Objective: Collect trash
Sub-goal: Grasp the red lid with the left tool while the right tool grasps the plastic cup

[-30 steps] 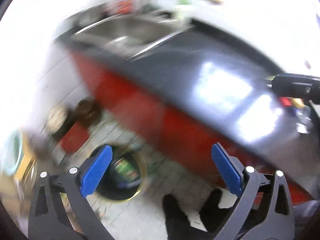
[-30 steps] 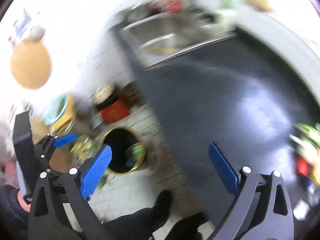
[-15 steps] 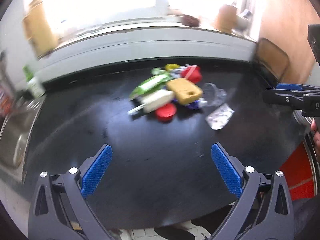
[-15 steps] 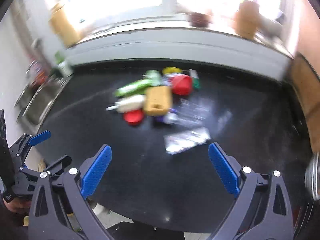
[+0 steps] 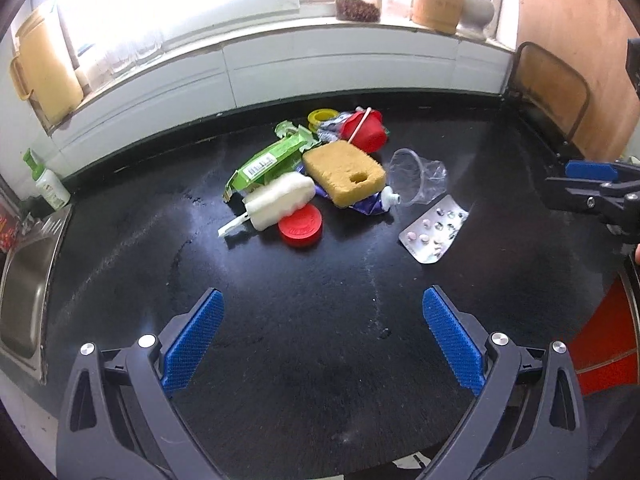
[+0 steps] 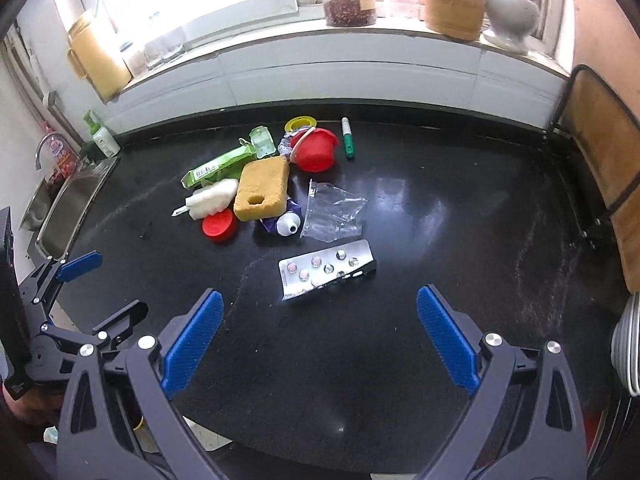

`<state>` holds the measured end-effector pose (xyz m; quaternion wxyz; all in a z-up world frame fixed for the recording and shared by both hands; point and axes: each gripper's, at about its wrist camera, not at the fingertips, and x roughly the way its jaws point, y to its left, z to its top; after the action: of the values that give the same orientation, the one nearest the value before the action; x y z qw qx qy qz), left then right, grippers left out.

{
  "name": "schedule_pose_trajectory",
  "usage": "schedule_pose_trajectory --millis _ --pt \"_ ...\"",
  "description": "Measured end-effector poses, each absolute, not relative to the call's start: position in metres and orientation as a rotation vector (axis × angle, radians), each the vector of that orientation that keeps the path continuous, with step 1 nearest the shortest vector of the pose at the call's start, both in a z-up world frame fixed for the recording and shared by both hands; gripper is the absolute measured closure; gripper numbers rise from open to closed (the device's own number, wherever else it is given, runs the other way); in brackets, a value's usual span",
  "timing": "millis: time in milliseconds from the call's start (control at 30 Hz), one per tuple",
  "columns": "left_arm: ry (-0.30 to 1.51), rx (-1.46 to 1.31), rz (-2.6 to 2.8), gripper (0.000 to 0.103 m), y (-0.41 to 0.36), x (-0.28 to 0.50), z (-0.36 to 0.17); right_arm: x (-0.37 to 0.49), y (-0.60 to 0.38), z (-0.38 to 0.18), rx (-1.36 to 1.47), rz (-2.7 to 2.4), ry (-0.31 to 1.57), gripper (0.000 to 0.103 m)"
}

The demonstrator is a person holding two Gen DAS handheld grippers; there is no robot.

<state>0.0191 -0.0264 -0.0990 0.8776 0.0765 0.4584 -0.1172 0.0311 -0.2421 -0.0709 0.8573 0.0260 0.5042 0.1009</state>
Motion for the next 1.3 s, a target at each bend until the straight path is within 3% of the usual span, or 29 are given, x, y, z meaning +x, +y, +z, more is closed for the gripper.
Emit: schedule_pose_trajectory --millis 633,1000,1033,1133,1200,1233,1300 --pt "1.085 0.07 -0.115 0.006 -0.039 0.122 -0.21 0.147 -0.233 -0.18 -0.176 0.408 1.17 0.009" --pt "1.062 0.06 -0.096 0.007 -0.051 0.163 -0.219 0.187 -0.219 -0.218 -0.324 0.556 1.197 0.009" --pt "1.063 0.059 -0.096 0.007 -0.051 0.165 -0.219 0.19 -0.219 -0.22 -0.318 0.571 1.203 0.013" --pt "1.051 0.063 -0.098 0.019 -0.05 0.165 -0.217 0.197 -0.219 -0.22 -0.31 0.59 1.209 0.031" --pt "1.046 0.064 -0.096 0.049 -0.048 0.163 -0.212 0.201 -0.221 -0.217 -0.289 0.593 1.217 0.036" --pt "1.05 0.059 -0.088 0.054 -0.047 0.162 -0.21 0.202 -0.223 -0.215 -0.268 0.592 1.223 0.038" --pt "1.073 0.022 -0.082 0.055 -0.042 0.161 -0.208 0.202 -0.226 -0.213 -0.238 0.591 1.225 0.039"
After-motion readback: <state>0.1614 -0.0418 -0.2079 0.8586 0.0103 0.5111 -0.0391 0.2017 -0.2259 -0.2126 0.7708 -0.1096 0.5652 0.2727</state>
